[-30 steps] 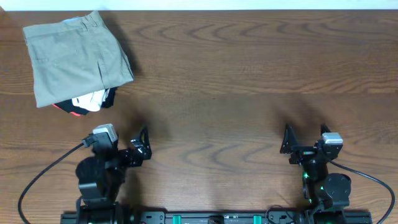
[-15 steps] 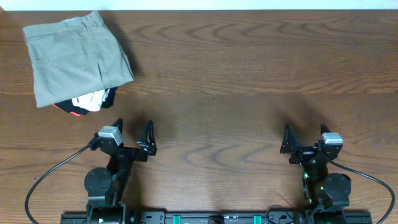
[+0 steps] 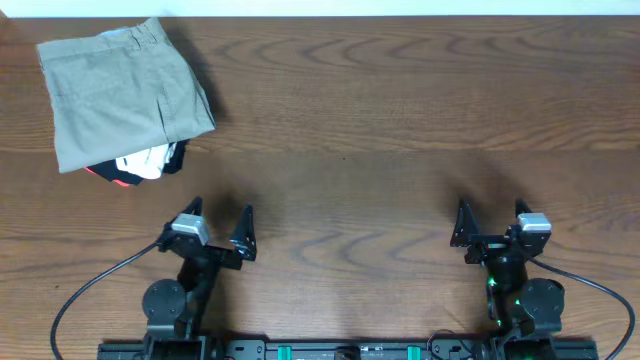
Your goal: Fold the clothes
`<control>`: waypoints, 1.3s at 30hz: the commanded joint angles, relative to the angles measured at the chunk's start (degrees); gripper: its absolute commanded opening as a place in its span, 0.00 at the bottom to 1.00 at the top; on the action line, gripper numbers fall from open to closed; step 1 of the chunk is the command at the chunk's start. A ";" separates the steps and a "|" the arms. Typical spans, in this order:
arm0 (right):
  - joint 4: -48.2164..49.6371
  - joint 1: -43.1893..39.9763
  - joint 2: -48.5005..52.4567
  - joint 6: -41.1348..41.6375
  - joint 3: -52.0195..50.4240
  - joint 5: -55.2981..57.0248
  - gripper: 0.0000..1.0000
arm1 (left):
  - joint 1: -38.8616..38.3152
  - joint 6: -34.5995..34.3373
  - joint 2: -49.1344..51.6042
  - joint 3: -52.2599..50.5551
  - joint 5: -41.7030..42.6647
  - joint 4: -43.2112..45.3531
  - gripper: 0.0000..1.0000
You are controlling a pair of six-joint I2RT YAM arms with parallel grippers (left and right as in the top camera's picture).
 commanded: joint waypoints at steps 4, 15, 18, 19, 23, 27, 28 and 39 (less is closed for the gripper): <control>-0.11 -0.59 -0.37 0.11 -0.20 -0.17 0.99 | -3.26 16.52 -0.57 -0.20 -0.46 -4.00 0.98; -0.11 -0.59 -0.37 0.11 -0.20 -0.20 0.99 | -3.69 19.80 -0.57 -0.20 -0.48 -4.00 0.98; -0.11 -0.59 -0.37 0.11 -0.20 -0.17 0.99 | -3.72 19.80 -0.55 -0.20 -0.48 -4.00 0.98; -0.11 -0.59 -0.37 0.11 -0.20 -0.17 0.99 | -3.72 19.80 -0.52 -0.20 -0.48 -4.00 0.98; -0.11 -0.59 -0.37 0.11 -0.20 -0.17 0.99 | -3.72 19.80 -0.44 -0.20 -0.48 -4.00 0.98; -0.11 -0.59 -0.37 0.11 -0.20 -0.17 0.99 | -3.72 19.80 -0.44 -0.20 -0.48 -4.00 0.98; -0.11 -0.59 -0.37 0.11 -0.20 -0.20 0.99 | -3.72 19.80 -0.44 -0.20 -0.48 -4.00 0.98; -0.11 -0.59 -0.37 0.11 -0.20 -0.20 0.99 | -3.72 19.80 -0.44 -0.20 -0.48 -4.00 0.98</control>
